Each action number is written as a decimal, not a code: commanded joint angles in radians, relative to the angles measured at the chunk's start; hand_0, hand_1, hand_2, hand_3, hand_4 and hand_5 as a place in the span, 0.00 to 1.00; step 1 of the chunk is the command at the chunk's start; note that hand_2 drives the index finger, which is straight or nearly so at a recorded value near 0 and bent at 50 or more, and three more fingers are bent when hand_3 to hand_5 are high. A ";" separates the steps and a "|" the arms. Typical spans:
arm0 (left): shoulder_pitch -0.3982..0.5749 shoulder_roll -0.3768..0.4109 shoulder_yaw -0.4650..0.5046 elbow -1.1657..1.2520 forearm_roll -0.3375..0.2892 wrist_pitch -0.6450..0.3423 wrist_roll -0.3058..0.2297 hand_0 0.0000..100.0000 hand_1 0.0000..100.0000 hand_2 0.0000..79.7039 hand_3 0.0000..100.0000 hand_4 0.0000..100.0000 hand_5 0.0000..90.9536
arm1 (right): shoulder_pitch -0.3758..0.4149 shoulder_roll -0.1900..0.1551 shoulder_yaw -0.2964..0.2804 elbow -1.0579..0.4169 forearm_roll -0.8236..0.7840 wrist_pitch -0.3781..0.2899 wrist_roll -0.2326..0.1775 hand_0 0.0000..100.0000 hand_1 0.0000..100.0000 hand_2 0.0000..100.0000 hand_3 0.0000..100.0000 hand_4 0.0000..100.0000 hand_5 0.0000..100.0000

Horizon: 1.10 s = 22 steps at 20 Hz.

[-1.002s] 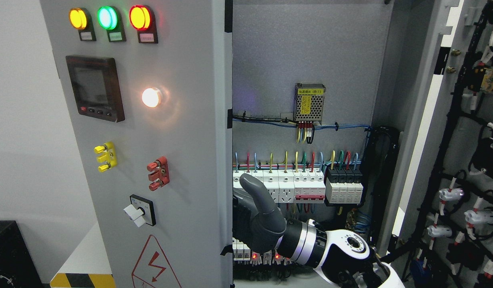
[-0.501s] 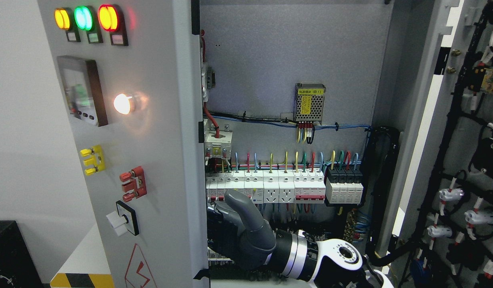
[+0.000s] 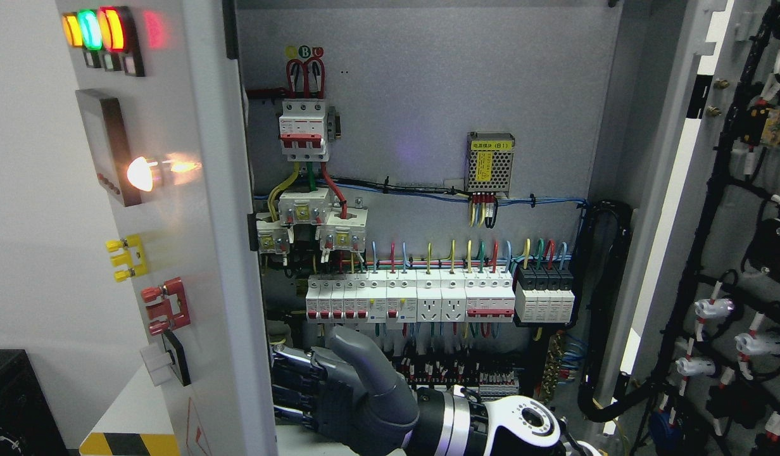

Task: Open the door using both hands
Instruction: 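Hook the panel's inner edge with the right hand and swing it open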

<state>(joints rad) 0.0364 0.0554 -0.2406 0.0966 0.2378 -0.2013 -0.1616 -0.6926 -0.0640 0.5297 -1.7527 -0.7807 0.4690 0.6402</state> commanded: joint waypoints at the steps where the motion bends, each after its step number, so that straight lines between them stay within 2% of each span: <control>1: -0.007 0.000 0.000 0.000 -0.002 -0.003 0.001 0.00 0.00 0.00 0.00 0.00 0.00 | 0.012 0.006 0.073 -0.034 0.017 -0.001 -0.002 0.00 0.00 0.00 0.00 0.00 0.00; 4: -0.007 0.000 0.000 0.000 -0.002 -0.003 0.001 0.00 0.00 0.00 0.00 0.00 0.00 | 0.013 0.007 0.108 -0.033 0.040 -0.004 -0.001 0.00 0.00 0.00 0.00 0.00 0.00; 14: -0.007 0.000 0.000 0.000 0.000 -0.003 0.001 0.00 0.00 0.00 0.00 0.00 0.00 | 0.012 0.012 0.160 -0.022 0.119 -0.004 -0.001 0.00 0.00 0.00 0.00 0.00 0.00; 19: -0.006 0.001 0.001 0.000 0.000 -0.003 0.001 0.00 0.00 0.00 0.00 0.00 0.00 | 0.024 0.049 0.173 -0.013 0.129 -0.004 -0.002 0.00 0.00 0.00 0.00 0.00 0.00; 22: -0.006 0.001 0.001 0.000 0.000 -0.003 0.001 0.00 0.00 0.00 0.00 0.00 0.00 | 0.021 0.098 0.174 0.001 0.133 -0.001 -0.002 0.00 0.00 0.00 0.00 0.00 0.00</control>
<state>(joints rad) 0.0006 0.0554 -0.2401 0.0966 0.2375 -0.2047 -0.1618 -0.6736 -0.0335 0.6623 -1.7686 -0.6625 0.4652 0.6357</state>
